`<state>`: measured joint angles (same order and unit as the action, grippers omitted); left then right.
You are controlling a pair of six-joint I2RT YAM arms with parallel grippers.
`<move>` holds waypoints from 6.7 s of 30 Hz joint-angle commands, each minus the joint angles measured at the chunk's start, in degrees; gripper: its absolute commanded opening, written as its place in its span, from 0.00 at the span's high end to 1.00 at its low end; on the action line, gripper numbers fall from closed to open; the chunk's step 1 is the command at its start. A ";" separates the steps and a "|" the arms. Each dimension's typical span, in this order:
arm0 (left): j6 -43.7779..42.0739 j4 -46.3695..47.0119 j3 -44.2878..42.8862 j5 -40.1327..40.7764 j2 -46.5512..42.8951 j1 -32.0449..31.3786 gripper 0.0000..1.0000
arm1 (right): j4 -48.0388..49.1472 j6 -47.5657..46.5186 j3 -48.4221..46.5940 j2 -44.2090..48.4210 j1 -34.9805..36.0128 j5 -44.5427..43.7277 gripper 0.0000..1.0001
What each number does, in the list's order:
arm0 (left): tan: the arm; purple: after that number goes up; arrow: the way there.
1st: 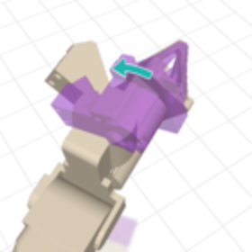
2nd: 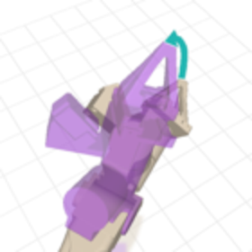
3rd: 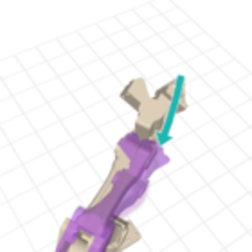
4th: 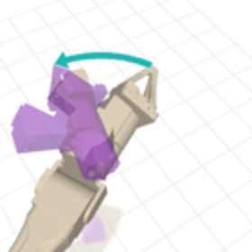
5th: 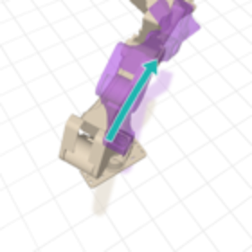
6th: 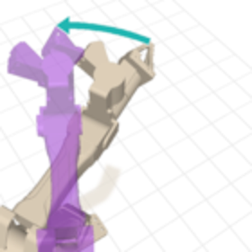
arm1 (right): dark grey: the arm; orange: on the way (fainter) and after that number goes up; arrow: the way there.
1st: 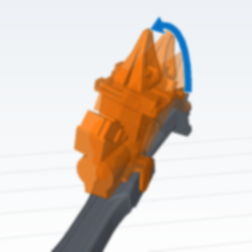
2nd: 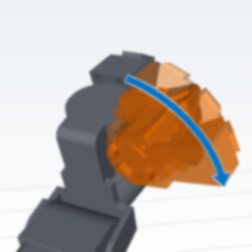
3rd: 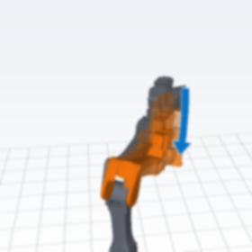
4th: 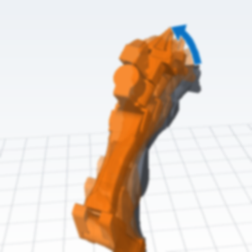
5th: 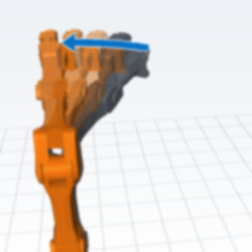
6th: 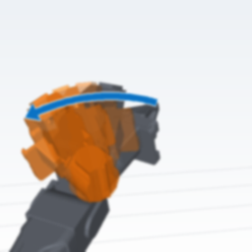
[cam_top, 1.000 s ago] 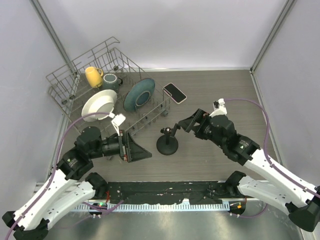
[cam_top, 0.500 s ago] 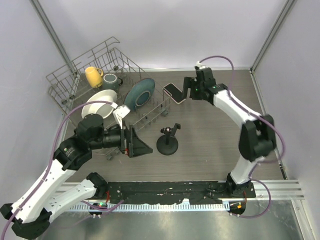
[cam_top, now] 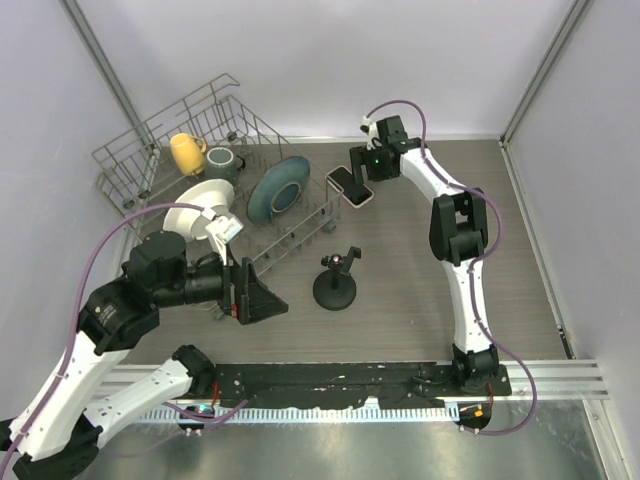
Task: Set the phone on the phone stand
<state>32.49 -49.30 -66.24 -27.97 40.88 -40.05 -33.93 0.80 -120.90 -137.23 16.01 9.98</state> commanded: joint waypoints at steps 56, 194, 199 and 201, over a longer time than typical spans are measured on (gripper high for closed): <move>2.31 0.78 -2.32 -3.85 10.88 -0.03 0.00 | -14.05 -27.52 -8.29 -6.47 6.84 -6.21 0.09; 4.69 3.51 2.87 -1.74 1.66 -0.03 0.00 | 7.65 5.27 54.10 33.95 14.31 -25.63 0.73; 6.18 5.18 4.27 -1.48 -0.01 -0.03 0.00 | 7.22 5.70 55.42 37.73 14.14 -26.76 0.64; 6.44 5.97 4.97 -1.30 -0.54 -0.03 0.00 | 7.65 5.97 55.25 38.44 13.79 -26.50 0.54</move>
<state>37.54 -47.07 -62.43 -29.52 41.69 -40.05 -26.24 6.13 -65.39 -102.78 30.44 -14.72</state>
